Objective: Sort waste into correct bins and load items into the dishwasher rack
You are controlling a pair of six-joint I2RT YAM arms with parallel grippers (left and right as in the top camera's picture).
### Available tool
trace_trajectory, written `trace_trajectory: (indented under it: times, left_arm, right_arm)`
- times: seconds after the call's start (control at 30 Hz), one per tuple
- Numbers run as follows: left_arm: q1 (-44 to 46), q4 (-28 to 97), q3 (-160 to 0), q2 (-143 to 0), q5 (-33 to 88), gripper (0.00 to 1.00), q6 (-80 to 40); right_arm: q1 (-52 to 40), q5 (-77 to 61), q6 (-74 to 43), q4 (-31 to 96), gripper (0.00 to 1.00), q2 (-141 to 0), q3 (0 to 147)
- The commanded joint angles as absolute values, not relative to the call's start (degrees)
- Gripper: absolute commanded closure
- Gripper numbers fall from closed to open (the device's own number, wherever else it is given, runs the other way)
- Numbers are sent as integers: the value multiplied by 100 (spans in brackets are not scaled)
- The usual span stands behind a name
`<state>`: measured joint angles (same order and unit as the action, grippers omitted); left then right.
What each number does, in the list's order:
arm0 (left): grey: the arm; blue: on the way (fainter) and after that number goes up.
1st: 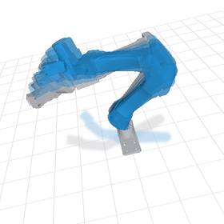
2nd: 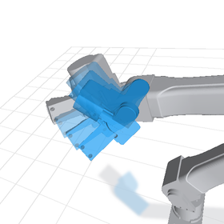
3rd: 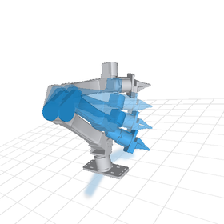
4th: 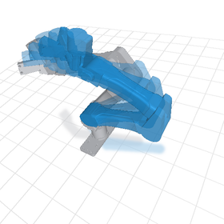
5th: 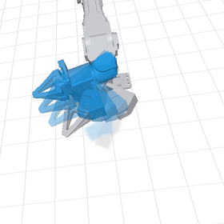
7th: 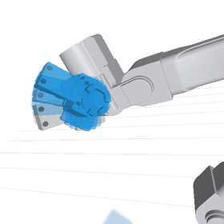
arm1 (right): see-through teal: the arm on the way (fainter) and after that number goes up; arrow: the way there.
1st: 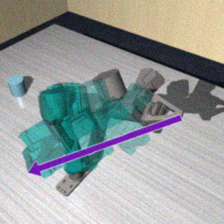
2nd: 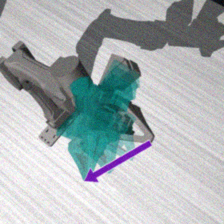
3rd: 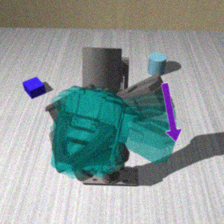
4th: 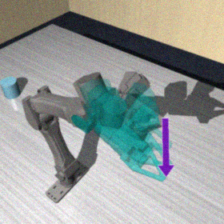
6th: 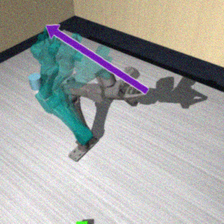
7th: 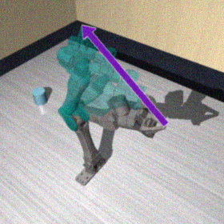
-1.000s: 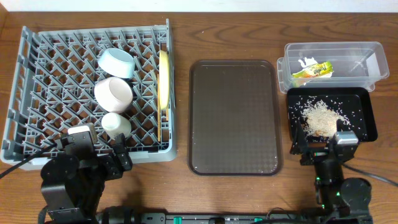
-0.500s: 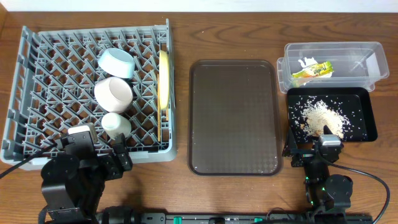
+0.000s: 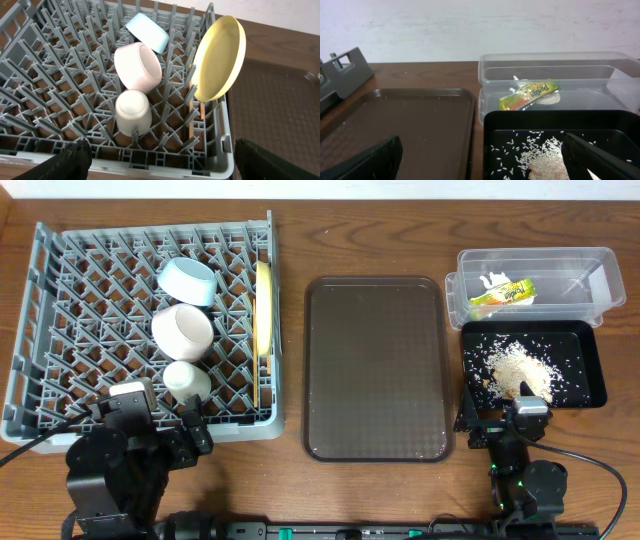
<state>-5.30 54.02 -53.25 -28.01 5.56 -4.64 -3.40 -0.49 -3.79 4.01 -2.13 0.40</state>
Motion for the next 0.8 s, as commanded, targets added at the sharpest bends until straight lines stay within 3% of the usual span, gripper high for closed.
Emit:
trace_trajectory:
  times: [0.0,0.57,0.77]
  left_arm:
    - [-541,5413,-5325,-2799,486,8,-434]
    - [-541,5535,-5159,-2705,484,8,-429]
    - [-502,4158,-3682,-1857,491,7,-436]
  right_arm:
    - [-405,-25,-311,429,1,-200,34]
    - [-405,-25,-311,429,1,-200,34]
    - [-405,-25,-311,429,1,-200,34]
